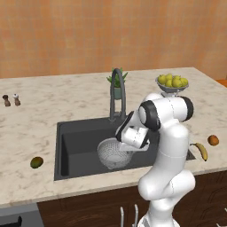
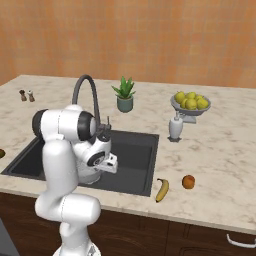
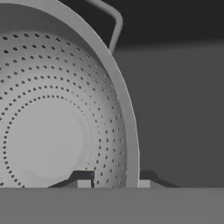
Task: Put the colander in the sink, put the mango, peach, banana in the colander, and turn on the sink faucet and pour water over the colander.
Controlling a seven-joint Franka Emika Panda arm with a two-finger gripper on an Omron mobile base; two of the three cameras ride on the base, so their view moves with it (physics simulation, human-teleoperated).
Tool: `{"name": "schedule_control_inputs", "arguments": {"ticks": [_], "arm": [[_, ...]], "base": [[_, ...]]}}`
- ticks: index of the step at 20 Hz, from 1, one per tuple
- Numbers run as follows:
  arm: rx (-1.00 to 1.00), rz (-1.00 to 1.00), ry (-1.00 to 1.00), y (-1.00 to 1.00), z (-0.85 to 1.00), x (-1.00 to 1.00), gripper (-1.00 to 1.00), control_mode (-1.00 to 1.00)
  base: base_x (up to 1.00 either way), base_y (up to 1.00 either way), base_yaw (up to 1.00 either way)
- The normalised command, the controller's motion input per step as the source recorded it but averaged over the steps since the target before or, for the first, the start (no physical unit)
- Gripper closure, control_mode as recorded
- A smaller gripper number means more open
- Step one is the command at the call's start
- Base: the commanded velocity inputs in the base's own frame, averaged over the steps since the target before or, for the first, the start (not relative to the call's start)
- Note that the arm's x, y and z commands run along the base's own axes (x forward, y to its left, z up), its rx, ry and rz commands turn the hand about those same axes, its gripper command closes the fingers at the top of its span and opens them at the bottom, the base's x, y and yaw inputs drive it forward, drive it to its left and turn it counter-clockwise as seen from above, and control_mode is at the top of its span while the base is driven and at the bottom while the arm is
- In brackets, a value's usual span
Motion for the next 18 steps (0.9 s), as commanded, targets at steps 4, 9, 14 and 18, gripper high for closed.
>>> {"name": "schedule_control_inputs", "arguments": {"ticks": [4, 9, 14, 18], "arm": [[-0.01, 0.00, 0.00, 0.03, -0.32, 0.01, 1.00, -1.00], [0.00, 0.00, 0.00, 0.00, -0.18, 0.04, 1.00, -1.00], [0.00, 0.00, 0.00, 0.01, -0.01, 0.00, -1.00, -1.00], [0.00, 0.00, 0.00, 0.00, 0.01, 0.00, -1.00, -1.00]], "base": [[0.00, 0.00, 0.00], [0.00, 0.00, 0.00], [0.00, 0.00, 0.00], [0.00, 0.00, 0.00]]}}
